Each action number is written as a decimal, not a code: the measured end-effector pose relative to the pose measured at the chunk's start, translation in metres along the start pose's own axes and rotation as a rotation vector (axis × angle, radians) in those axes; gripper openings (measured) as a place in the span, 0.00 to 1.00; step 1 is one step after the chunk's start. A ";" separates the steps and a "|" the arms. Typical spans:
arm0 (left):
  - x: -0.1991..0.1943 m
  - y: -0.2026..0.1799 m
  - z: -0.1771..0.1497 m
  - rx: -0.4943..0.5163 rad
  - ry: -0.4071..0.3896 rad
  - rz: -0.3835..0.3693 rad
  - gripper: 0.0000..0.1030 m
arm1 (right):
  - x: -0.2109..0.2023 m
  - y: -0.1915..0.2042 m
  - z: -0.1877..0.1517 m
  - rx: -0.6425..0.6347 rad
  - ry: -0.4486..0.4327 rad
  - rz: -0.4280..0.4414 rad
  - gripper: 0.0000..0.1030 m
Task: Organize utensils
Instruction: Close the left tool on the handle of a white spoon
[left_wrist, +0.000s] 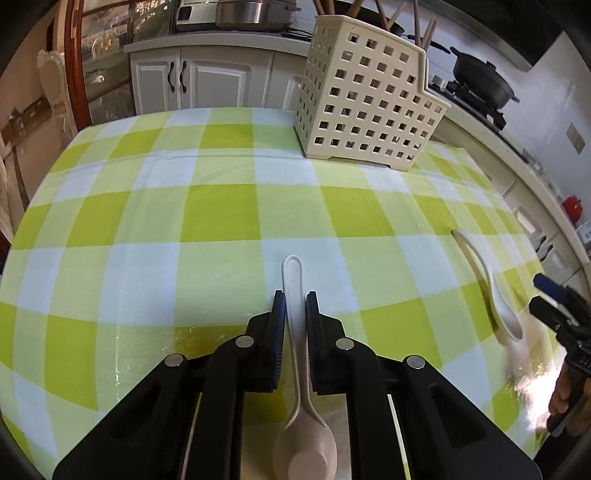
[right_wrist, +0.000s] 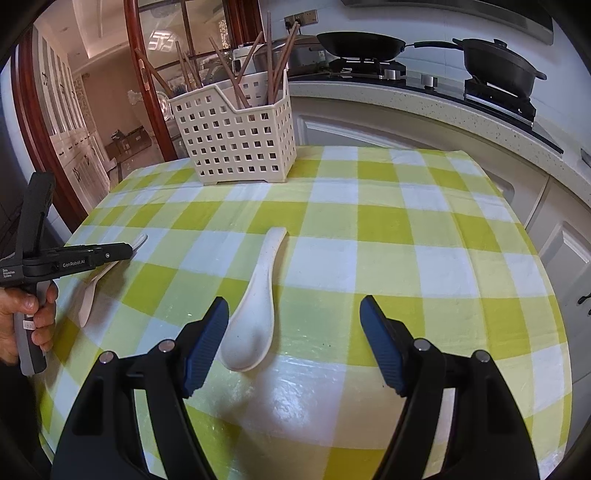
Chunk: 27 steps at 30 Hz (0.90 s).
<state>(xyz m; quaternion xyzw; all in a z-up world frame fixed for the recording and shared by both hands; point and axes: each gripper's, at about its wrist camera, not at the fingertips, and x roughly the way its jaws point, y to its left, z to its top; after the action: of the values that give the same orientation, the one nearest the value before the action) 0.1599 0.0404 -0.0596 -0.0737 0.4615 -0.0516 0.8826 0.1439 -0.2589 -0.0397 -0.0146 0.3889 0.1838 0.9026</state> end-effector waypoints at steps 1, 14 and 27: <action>0.000 0.000 0.000 -0.001 0.000 -0.003 0.09 | 0.001 0.001 0.000 0.000 0.002 0.004 0.69; -0.004 0.031 -0.002 -0.153 0.022 -0.184 0.09 | 0.003 0.005 -0.003 -0.013 0.011 0.011 0.69; -0.003 0.021 -0.005 -0.149 0.025 -0.207 0.09 | 0.001 0.004 -0.003 -0.012 0.008 0.009 0.69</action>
<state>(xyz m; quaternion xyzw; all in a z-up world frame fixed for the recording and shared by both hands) 0.1548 0.0611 -0.0632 -0.1854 0.4651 -0.1088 0.8588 0.1416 -0.2551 -0.0419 -0.0187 0.3913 0.1903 0.9002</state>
